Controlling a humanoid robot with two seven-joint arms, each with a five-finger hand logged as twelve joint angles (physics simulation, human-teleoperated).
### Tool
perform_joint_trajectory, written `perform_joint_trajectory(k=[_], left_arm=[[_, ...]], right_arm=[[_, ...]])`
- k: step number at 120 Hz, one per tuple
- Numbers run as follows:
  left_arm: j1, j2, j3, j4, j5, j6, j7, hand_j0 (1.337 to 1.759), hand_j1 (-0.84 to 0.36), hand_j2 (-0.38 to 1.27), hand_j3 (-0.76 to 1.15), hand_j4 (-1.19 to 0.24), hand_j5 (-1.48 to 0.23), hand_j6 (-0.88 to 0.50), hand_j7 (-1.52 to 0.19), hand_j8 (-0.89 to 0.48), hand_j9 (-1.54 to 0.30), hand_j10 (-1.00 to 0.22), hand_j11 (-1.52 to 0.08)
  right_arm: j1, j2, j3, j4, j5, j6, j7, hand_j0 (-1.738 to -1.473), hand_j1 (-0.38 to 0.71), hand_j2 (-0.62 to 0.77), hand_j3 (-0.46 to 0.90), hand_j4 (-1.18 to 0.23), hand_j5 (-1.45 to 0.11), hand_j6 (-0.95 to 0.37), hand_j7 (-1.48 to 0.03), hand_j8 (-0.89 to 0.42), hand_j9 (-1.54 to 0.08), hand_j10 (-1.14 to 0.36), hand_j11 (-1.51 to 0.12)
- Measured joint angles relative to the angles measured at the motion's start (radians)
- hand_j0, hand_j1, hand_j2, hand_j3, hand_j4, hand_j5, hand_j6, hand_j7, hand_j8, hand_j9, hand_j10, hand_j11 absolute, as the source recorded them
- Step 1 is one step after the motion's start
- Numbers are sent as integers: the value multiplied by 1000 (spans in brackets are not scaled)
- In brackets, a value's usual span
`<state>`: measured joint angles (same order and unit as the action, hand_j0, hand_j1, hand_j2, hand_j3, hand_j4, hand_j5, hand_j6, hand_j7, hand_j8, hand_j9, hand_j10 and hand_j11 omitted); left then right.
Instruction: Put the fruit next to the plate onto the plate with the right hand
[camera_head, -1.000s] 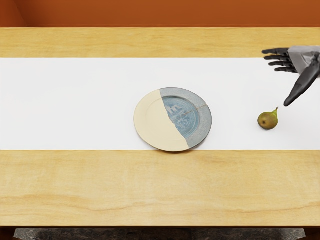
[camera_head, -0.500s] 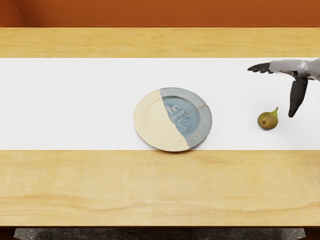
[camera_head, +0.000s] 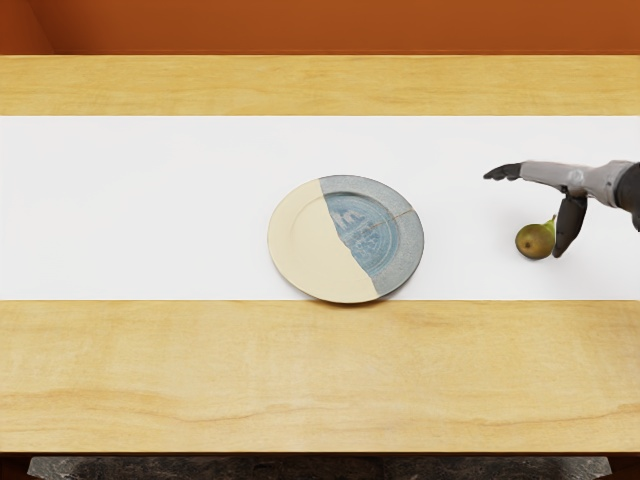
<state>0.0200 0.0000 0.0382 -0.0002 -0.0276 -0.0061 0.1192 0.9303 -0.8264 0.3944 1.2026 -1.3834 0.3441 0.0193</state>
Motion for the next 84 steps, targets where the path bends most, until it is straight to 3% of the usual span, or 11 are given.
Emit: perform_joint_trajectory(k=[41, 84], left_arm=[[0, 0, 0, 0, 0, 0, 0, 1658, 349, 0, 0, 0, 0, 0, 0, 0, 0, 0, 0], [0, 0, 0, 0, 0, 0, 0, 1658, 349, 0, 0, 0, 0, 0, 0, 0, 0, 0, 0]], right_arm=[[-37, 13, -14, -44, 8, -66, 71, -1658, -158, -29, 0, -169, -211, -171, -210, -169, -211, -167, -210], [-73, 9, -14, -53, 14, -87, 83, -1658, -9, -53, 0, -293, -373, -295, -372, -293, -373, -291, -372]])
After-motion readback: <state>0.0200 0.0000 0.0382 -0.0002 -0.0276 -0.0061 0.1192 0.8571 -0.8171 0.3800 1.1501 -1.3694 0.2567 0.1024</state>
